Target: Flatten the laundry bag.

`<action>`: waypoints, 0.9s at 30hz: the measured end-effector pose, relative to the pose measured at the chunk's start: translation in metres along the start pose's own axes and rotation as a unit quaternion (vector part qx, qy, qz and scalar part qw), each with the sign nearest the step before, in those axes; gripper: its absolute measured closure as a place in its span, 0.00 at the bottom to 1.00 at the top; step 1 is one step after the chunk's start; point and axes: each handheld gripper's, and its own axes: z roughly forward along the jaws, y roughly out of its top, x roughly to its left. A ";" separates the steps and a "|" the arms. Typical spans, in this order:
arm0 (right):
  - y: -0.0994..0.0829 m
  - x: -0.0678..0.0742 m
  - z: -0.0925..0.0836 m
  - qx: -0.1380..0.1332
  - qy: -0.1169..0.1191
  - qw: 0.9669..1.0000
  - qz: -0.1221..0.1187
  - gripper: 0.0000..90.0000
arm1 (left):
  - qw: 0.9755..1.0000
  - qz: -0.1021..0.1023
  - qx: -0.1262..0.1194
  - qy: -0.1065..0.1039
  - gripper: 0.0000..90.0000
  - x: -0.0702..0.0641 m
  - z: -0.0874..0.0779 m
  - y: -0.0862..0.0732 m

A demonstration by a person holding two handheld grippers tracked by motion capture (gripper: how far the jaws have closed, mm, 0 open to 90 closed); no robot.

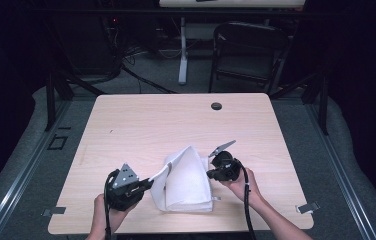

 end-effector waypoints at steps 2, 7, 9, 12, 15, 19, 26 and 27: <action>0.001 0.001 0.004 0.004 0.002 1.000 0.003 1.00 | 1.000 -0.004 0.003 0.004 0.98 0.003 -0.002 -0.003; -0.002 0.002 0.012 0.011 0.014 1.000 0.009 1.00 | 1.000 -0.013 0.007 0.011 0.98 0.009 -0.006 -0.009; -0.004 0.003 0.015 0.018 0.013 1.000 0.003 1.00 | 1.000 -0.014 0.010 0.016 0.98 0.012 -0.008 -0.012; -0.004 0.003 0.017 0.021 0.013 1.000 0.003 1.00 | 0.999 -0.021 0.011 0.022 0.98 0.018 -0.009 -0.015; -0.005 0.003 0.018 0.025 0.013 1.000 0.005 1.00 | 0.999 -0.028 0.012 0.028 0.98 0.023 -0.010 -0.017; -0.006 0.004 0.020 0.029 0.010 1.000 0.001 1.00 | 0.999 -0.036 0.024 0.026 0.98 0.028 -0.011 -0.022; -0.006 0.006 0.020 0.030 0.010 0.999 0.006 1.00 | 0.998 -0.046 0.041 0.021 0.98 0.034 -0.011 -0.027; -0.006 0.005 0.020 0.032 0.009 0.999 0.003 1.00 | 0.998 -0.046 0.040 0.021 0.98 0.034 -0.010 -0.027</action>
